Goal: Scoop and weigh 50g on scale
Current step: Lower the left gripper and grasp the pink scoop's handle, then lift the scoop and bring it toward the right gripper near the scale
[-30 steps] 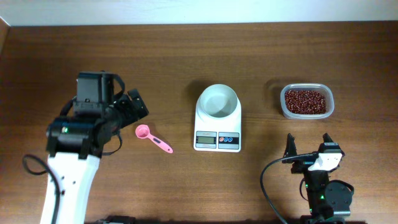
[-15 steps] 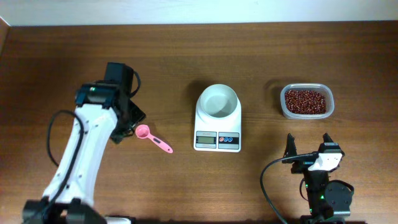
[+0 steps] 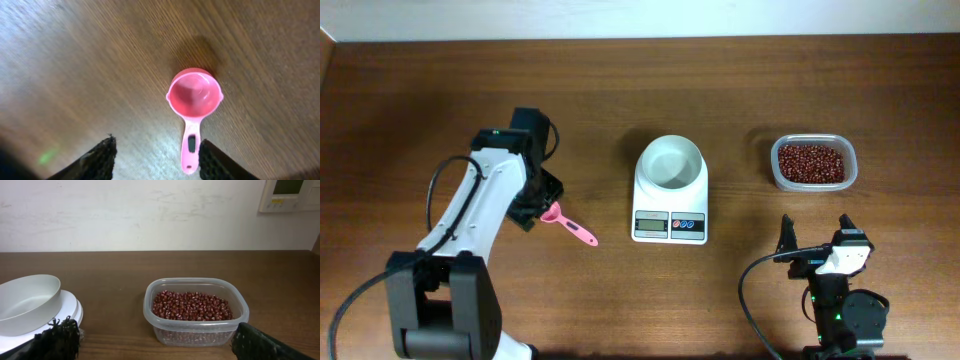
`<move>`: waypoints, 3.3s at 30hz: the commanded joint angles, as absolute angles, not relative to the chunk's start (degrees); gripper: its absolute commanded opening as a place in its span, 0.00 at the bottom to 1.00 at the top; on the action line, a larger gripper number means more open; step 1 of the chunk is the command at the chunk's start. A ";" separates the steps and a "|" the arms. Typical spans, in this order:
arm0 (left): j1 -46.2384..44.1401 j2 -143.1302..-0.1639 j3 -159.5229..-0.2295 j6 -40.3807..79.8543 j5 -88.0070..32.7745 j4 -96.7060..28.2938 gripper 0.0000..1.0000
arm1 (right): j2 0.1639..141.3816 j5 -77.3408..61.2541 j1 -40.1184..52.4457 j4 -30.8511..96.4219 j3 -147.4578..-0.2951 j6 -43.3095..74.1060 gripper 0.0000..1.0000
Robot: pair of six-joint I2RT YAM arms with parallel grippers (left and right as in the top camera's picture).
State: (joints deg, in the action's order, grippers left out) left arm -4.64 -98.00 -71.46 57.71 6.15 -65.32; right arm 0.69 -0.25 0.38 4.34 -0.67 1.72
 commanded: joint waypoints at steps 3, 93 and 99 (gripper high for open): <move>-4.45 -98.67 -62.76 58.76 3.84 -55.96 0.48 | 0.47 -0.80 0.80 4.54 -0.32 2.37 0.99; 1.28 -68.64 -52.97 83.11 4.32 -58.63 0.00 | 0.47 -0.80 0.80 4.54 -0.32 2.37 0.99; 1.30 -68.64 -52.97 83.13 5.52 -60.34 0.00 | 0.47 -0.80 0.80 4.54 -0.32 2.37 0.99</move>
State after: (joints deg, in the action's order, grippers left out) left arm 1.15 -69.30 -53.28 82.37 3.46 -60.29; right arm 0.69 -0.27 0.38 4.34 -0.67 1.76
